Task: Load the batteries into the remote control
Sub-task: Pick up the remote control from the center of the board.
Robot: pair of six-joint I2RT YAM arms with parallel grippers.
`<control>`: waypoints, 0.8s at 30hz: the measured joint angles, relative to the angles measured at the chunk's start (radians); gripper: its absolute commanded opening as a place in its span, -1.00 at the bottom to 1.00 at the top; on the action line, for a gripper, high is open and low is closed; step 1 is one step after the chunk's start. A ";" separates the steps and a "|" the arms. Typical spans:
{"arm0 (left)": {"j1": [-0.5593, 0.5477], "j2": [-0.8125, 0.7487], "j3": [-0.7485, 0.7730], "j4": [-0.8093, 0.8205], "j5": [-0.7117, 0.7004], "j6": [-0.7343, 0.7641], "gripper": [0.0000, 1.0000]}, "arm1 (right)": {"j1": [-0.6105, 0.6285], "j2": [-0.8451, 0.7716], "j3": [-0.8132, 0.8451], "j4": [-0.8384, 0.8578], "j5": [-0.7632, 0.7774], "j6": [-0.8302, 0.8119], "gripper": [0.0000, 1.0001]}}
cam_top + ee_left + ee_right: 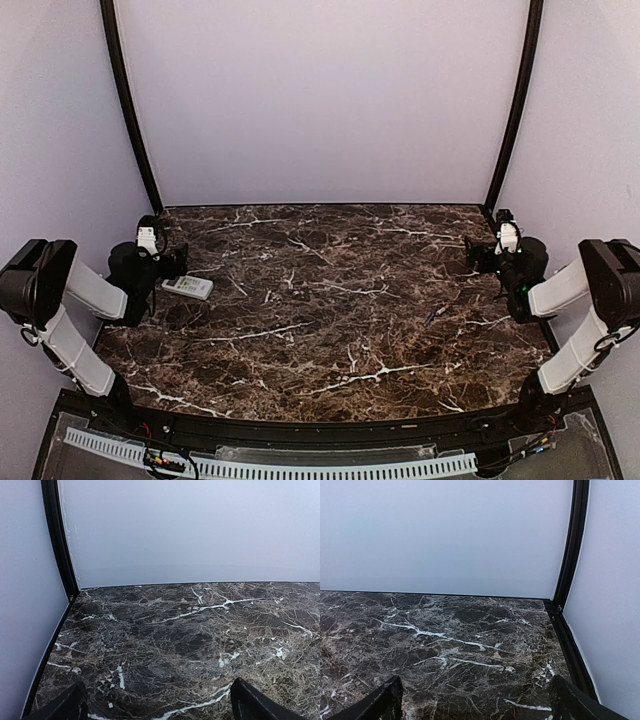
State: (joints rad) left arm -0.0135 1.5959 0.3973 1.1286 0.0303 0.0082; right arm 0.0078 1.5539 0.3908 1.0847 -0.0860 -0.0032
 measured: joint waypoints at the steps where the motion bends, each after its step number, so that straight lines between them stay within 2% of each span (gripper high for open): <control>1: 0.002 0.000 0.000 0.000 0.003 0.000 0.98 | 0.000 -0.003 0.002 -0.009 0.000 0.000 0.97; 8: 0.030 0.000 0.000 -0.001 0.040 -0.001 0.98 | 0.000 -0.151 0.130 -0.265 0.013 0.009 0.97; 12: 0.032 -0.002 0.000 -0.005 0.026 -0.006 0.98 | 0.000 -0.255 0.187 -0.340 0.007 0.067 0.97; 14: 0.030 -0.022 0.001 -0.036 -0.034 -0.029 0.98 | 0.000 -0.289 0.206 -0.372 -0.015 0.100 0.97; 18: -0.005 -0.114 0.007 -0.121 -0.299 -0.109 0.98 | 0.015 -0.306 0.314 -0.511 -0.060 0.142 0.97; 21: -0.028 -0.227 0.040 -0.255 -0.494 -0.195 0.89 | 0.096 -0.304 0.410 -0.623 -0.020 0.123 0.97; 24: -0.047 -0.362 0.101 -0.446 -0.578 -0.366 0.88 | 0.194 -0.298 0.472 -0.692 0.026 0.093 0.97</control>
State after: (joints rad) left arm -0.0601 1.2339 0.4988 0.6823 -0.5480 -0.3576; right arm 0.2016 1.2560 0.8623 0.3931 -0.0605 0.0902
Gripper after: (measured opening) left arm 0.945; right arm 0.986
